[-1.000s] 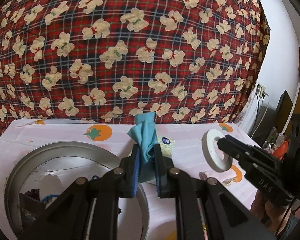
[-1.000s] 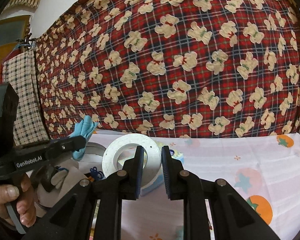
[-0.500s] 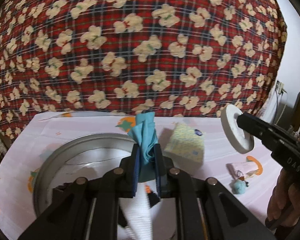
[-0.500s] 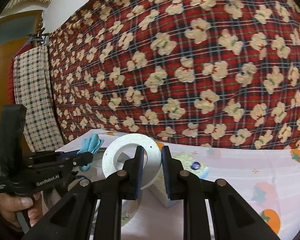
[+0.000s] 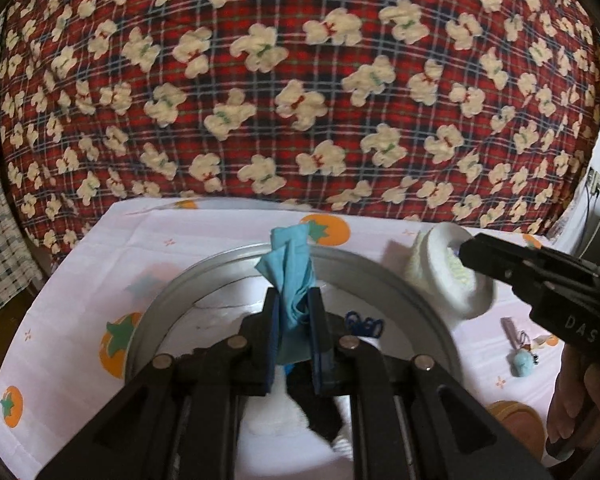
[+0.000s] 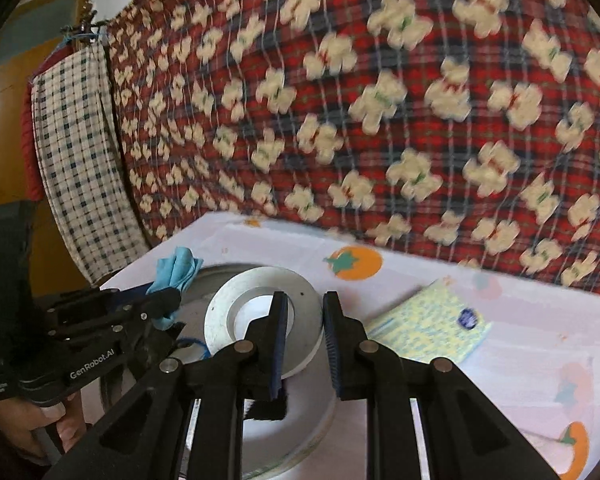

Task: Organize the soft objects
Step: 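Lower the teal cloth and white roll into the tin and open both grippers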

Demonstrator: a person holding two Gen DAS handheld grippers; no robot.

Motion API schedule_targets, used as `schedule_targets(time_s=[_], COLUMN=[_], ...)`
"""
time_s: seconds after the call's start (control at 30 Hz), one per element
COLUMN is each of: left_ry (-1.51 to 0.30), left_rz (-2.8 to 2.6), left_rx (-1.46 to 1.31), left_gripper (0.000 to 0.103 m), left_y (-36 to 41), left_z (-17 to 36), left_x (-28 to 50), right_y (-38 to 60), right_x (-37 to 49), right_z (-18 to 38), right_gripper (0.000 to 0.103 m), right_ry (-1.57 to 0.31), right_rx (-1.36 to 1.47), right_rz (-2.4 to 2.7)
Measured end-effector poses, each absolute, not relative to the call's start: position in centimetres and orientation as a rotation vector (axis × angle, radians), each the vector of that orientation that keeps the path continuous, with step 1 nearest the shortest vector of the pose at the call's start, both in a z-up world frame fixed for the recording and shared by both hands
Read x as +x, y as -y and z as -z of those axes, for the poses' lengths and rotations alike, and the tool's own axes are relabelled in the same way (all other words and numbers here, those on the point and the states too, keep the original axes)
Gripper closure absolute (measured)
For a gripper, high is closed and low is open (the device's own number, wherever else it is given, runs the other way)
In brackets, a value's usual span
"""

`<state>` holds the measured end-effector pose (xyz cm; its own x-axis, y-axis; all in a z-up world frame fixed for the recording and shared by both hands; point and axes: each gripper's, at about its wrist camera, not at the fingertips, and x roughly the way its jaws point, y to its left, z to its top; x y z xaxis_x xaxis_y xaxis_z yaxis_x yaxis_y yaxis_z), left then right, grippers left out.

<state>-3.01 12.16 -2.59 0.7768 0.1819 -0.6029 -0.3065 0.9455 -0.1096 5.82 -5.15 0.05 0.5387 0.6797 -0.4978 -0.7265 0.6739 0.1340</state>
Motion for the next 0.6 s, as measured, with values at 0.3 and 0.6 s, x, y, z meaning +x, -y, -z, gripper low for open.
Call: schedule_targets(time_s=[0.3,0.6], left_ry=[-0.659,-0.705], left_rz=[-0.270,-0.279], left_rx=[-0.209,-0.208], left_gripper=[0.092,0.089], left_y=[-14.0,-14.3], left_z=[4.2,5.4], left_x=[-2.6,-2.0], right_y=[2.7,2.0], right_x=[6.0,6.2], right_z=[1.5,2.0], right_gripper=[0.083,0.083], right_ry=[-0.635,-0.660], right_rx=[-0.128,-0.146], right_rz=[-0.864,-0.873])
